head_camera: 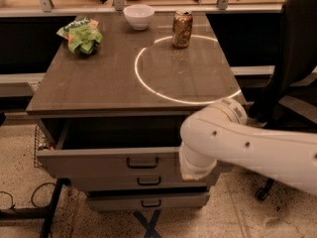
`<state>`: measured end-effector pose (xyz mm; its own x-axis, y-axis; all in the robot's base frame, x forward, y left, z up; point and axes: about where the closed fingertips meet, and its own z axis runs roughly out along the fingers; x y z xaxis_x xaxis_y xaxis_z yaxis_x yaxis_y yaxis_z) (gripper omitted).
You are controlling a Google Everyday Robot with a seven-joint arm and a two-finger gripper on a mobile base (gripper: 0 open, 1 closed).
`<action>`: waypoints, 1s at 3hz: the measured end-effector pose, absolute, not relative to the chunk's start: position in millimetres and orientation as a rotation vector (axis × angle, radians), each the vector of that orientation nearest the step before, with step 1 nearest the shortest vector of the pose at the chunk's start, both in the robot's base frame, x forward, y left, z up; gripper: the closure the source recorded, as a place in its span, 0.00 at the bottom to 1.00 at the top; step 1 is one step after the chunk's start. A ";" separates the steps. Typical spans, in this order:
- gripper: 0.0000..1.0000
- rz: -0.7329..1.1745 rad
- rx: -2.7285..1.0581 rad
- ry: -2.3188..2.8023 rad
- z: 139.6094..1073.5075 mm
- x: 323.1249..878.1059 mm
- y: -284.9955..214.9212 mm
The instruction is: Close top drawer
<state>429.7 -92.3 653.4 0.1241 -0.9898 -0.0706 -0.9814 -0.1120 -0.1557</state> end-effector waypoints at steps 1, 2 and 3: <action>1.00 -0.069 -2.241 1.938 657.4 471.1 -80.9; 1.00 -0.068 -2.243 1.934 657.8 475.0 -79.7; 1.00 -0.055 -2.243 1.921 657.8 497.7 -75.5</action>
Offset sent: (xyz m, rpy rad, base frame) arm 0.1098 0.0296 -0.0007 0.0426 0.0030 0.0535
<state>497.7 -75.5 657.8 0.1609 -0.9826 -0.0932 -0.9756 -0.1440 -0.1658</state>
